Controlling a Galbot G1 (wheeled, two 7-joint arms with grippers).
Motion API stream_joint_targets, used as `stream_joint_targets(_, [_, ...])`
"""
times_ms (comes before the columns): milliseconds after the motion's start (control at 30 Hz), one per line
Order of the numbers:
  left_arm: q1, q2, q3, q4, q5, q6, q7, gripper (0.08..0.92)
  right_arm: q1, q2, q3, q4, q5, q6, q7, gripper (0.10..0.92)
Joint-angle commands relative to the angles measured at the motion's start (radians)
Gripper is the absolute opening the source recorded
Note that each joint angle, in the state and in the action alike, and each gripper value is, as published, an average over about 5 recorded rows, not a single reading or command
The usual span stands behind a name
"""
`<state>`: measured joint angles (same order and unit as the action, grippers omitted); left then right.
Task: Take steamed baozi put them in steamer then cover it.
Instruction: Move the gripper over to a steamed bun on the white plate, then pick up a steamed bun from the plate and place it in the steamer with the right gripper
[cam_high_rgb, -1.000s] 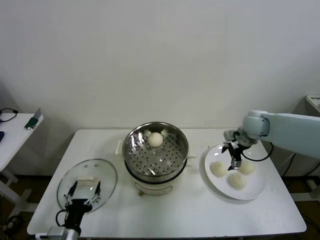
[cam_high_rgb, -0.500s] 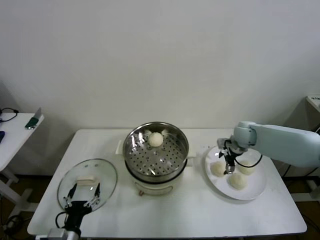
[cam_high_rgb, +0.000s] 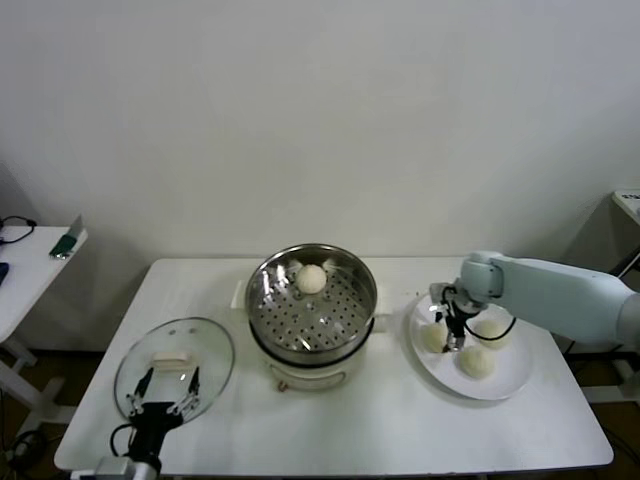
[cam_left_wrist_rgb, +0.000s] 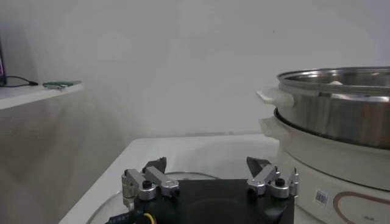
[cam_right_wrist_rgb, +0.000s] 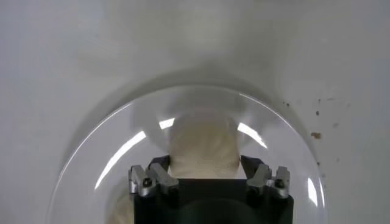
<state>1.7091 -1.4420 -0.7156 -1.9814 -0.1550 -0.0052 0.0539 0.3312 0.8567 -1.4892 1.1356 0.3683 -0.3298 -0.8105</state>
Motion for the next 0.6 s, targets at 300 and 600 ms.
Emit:
stream_joint_targets(300, [0.004, -0.001, 0.0, 0.003, 0.002, 0.005, -0.002, 0.823, 0.097, -0.015, -0.008, 0.016, -0.059, 0.045, -0.051, 0.688])
stream_joint_targets(600, [0.001, -0.001, 0.007, -0.002, 0.013, 0.009, -0.001, 0.823, 0.553, -0.02, -0.191, 0.137, 0.212, 0.097, -0.18, 0.687])
